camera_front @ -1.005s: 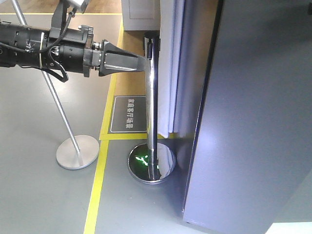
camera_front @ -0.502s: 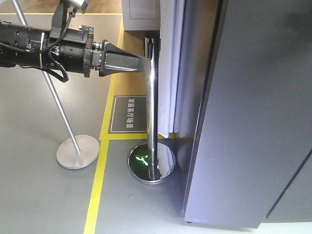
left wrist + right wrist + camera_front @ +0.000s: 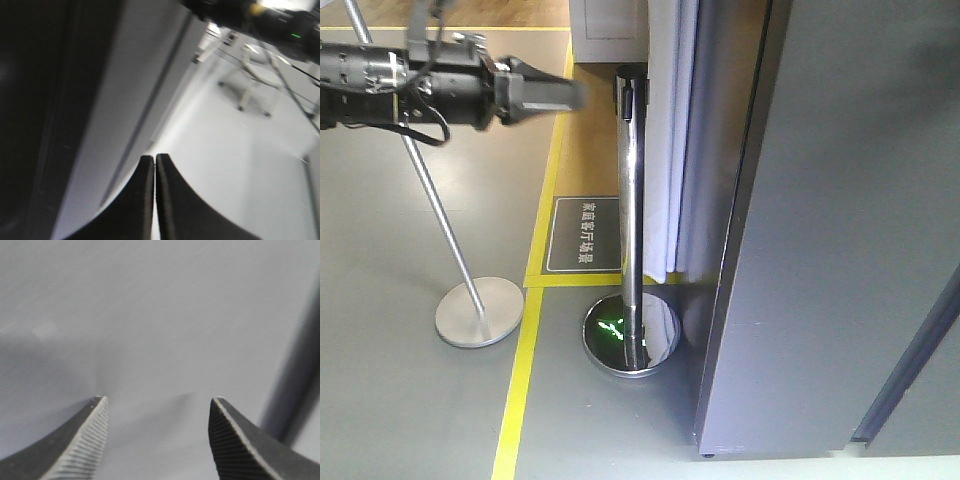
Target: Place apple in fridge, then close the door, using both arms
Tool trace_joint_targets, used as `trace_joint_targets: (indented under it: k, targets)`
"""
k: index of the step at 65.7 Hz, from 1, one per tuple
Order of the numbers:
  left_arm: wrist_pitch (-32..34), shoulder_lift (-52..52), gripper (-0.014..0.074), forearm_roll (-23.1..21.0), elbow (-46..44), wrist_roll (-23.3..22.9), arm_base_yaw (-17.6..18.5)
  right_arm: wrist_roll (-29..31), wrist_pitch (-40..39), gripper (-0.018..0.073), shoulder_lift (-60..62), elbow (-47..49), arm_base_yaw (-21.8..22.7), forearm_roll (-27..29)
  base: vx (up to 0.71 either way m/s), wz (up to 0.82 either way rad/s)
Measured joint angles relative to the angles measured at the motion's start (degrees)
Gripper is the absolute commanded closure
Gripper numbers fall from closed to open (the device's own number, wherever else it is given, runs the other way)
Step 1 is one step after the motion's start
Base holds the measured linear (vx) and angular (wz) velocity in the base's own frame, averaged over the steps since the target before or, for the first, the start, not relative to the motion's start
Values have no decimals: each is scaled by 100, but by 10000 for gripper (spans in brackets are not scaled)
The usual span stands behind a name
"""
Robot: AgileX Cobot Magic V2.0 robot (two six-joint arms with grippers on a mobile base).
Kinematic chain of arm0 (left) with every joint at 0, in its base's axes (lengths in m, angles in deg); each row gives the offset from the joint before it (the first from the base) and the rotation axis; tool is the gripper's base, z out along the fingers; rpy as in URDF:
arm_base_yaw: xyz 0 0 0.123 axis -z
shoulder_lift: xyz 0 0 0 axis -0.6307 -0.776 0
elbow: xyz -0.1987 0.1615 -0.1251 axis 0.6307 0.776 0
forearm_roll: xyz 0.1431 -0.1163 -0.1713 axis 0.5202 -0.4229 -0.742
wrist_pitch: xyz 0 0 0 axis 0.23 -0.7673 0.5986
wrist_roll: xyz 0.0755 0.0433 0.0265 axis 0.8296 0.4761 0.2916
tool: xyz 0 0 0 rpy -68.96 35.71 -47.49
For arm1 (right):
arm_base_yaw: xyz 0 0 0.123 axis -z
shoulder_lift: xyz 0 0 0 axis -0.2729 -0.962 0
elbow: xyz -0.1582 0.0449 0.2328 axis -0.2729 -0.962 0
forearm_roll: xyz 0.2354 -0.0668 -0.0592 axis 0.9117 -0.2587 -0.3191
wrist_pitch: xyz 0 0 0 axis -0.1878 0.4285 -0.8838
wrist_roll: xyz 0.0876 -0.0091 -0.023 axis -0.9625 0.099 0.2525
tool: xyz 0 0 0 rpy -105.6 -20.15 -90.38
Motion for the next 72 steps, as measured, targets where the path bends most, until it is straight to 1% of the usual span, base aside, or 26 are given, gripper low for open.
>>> trace_joint_targets:
  k: [6, 12, 16, 21, 31, 39, 44, 47, 51, 52, 56, 57, 64, 66, 72]
  targets:
    - [-265, 0, 605, 0, 0, -26, -190, 0, 33, 134, 6, 10, -6, 0, 0, 0]
    - [-394, 0, 605, 0, 0, -132, -400, 0, 35, 160, 79, 10, -67, 0, 0, 0]
    - [-401, 0, 605, 0, 0, -187, -555, -5, -38, 186, 197, 10, -181, 0, 0, 0]
    - [-395, 0, 605, 0, 0, -213, -758, -5, -147, 225, 431, 10, -425, 0, 0, 0]
    - [-159, 0, 605, 0, 0, -231, -1160, 65, -83, 323, 1048, 31, -1124, 0, 0, 0]
    - [228, 23, 605, 0, 0, -231, -1415, 500, 324, 419, 1483, 43, -1884, 28, 0, 0]
    - [425, 94, 605, 0, 0, -237, -1504, 980, 745, 488, 1752, 43, -2422, 208, 0, 0]
    - [526, 154, 605, 0, 0, -237, -1532, 1312, 1000, 522, 1874, 43, -2744, 438, 0, 0]
    - [620, 289, 605, 0, 0, -237, -1539, 1852, 1359, 563, 2035, 49, -3195, 942, 0, 0]
    - [629, 307, 605, 0, 0, -237, -1539, 2005, 1447, 571, 2050, 49, -3243, 1008, 0, 0]
    - [702, 469, 605, 0, 0, -237, -1539, 2660, 1790, 571, 2172, 68, -3631, 1679, 0, 0]
    - [727, 507, 605, 0, 0, -237, -1539, 2835, 1878, 571, 2185, 68, -3671, 1764, 0, 0]
    - [868, 821, 605, 0, 0, -237, -1539, 4141, 2502, 569, 2319, 68, -4164, 3129, 0, 0]
    - [904, 946, 605, 0, 0, -237, -1539, 4485, 2668, 569, 2342, 68, -4263, 3594, 0, 0]
    - [986, 1271, 605, 0, 0, -237, -1539, 5522, 3156, 569, 2422, 68, -4482, 4644, 0, 0]
